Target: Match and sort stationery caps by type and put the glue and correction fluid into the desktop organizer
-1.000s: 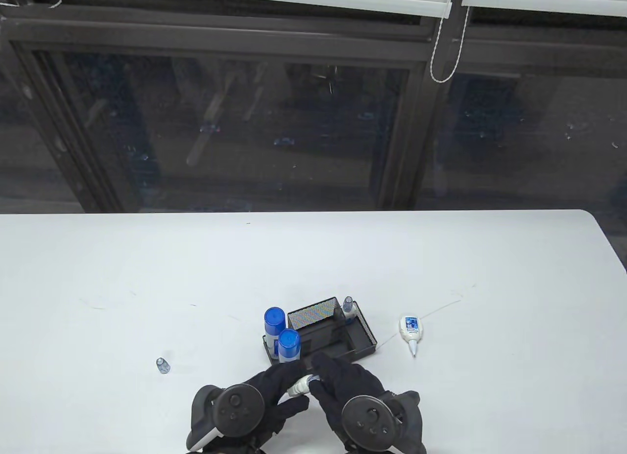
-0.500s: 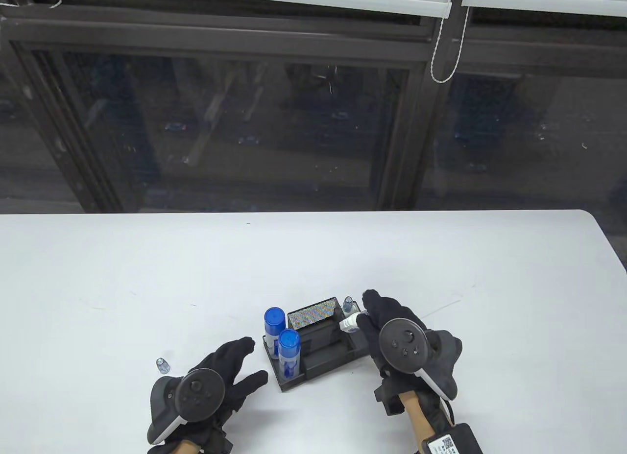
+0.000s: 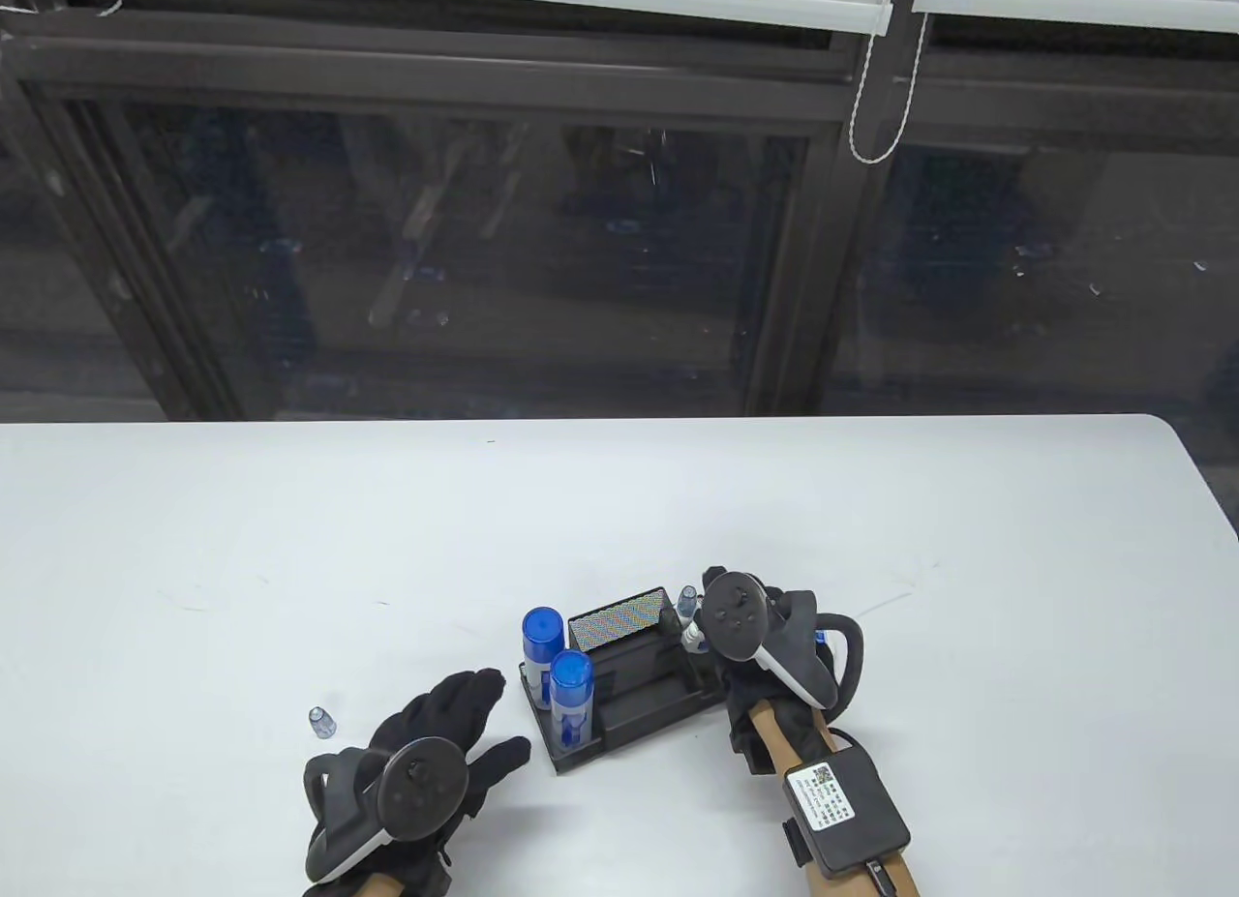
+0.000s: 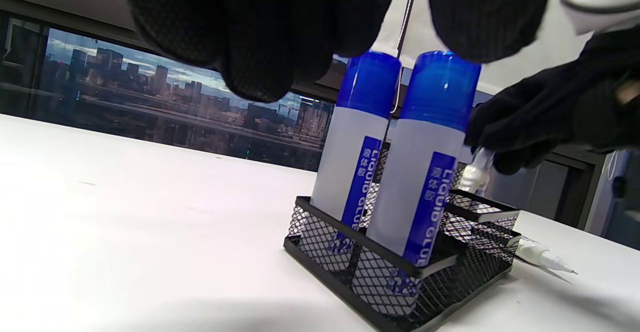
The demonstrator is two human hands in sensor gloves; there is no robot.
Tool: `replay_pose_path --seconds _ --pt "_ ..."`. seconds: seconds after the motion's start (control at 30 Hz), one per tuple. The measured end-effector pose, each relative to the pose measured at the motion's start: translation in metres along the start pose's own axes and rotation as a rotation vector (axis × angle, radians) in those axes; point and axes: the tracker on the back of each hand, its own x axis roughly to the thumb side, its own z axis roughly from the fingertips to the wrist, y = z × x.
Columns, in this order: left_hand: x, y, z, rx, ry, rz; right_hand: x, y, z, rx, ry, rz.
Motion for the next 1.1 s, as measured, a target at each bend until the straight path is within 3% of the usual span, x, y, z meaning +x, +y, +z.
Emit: replay_pose_path --seconds 0.57,0.7,0.9,1.1 --pt "0.005 -0.002 -0.001 -0.026 -0.017 -0.007 -0.003 0.032 -0.005 0.007 0.007 -0.024" --pt "0.004 -0.002 0.000 -0.024 -0.015 -0.003 -0.014 0.023 -0.006 0.042 -0.001 -0.098" --pt "0.004 -0.002 -0.001 -0.027 -0.009 0.002 -0.046 -0.008 -0.006 0.004 0.123 -0.092" --pt "0.004 -0.002 -0.001 -0.028 -0.012 -0.001 -0.085 -0.008 -0.002 0.024 0.266 -0.061"
